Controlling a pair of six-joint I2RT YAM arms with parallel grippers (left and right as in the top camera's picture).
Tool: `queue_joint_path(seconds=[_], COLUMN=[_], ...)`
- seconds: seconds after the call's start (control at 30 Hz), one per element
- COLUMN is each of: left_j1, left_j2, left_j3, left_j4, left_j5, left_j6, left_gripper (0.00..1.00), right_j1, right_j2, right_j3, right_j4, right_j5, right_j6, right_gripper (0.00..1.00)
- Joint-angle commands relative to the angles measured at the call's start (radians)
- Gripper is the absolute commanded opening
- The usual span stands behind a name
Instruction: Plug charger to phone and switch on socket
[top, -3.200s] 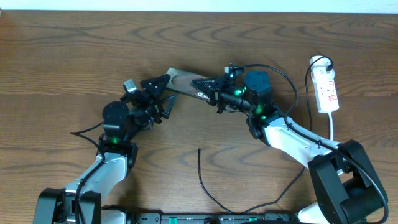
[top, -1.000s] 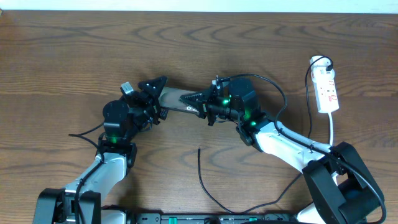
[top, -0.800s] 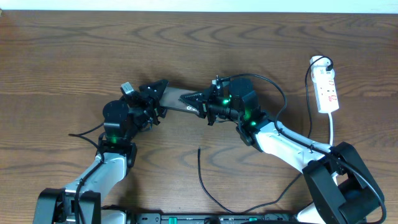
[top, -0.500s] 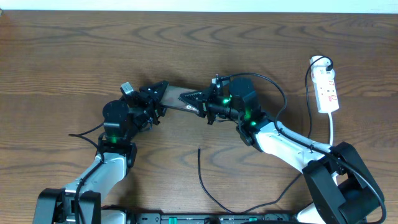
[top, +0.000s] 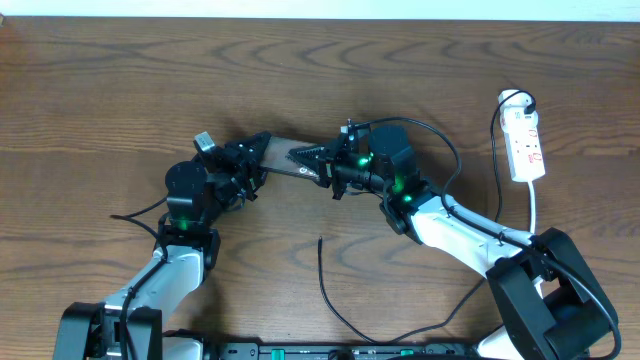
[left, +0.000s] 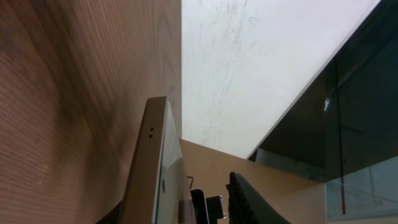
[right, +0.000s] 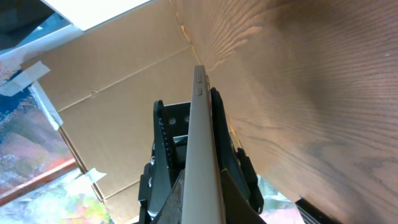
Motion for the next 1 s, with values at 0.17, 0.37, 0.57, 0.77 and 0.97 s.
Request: queue_joint_path(seconds=[0.17, 0.37, 0.57, 0.77, 0.97], left_j1=[0.005, 0.005, 0.005, 0.005, 0.005], left_j2=[-0.006, -0.006, -0.006, -0.006, -0.006], left_j3=[0.009, 0.009, 0.009, 0.009, 0.009], left_j4=[0.006, 0.006, 0.006, 0.006, 0.007], left_j5=[0.001, -0.002, -0.017, -0.025, -0.029], left_j6=[0.018, 0.018, 0.017, 0.013, 0.013], left_gripper=[0.32, 0.32, 0.26, 0.19, 0.14], right_j1=[0.01, 0.01, 0.01, 0.011, 0.035], right_j2=[-0.005, -0.005, -0.005, -0.005, -0.005], right_j3=[0.019, 0.019, 0.019, 0.019, 0.019], right_j4=[0.07, 0.071, 0.071, 0.071, 0.071], right_j5=[-0.003, -0.003, -0.003, -0.002, 0.033], right_j6=[0.02, 0.019, 0.016, 0.016, 0.007], right_gripper=[0.01, 0.01, 0.01, 0.01, 0.01])
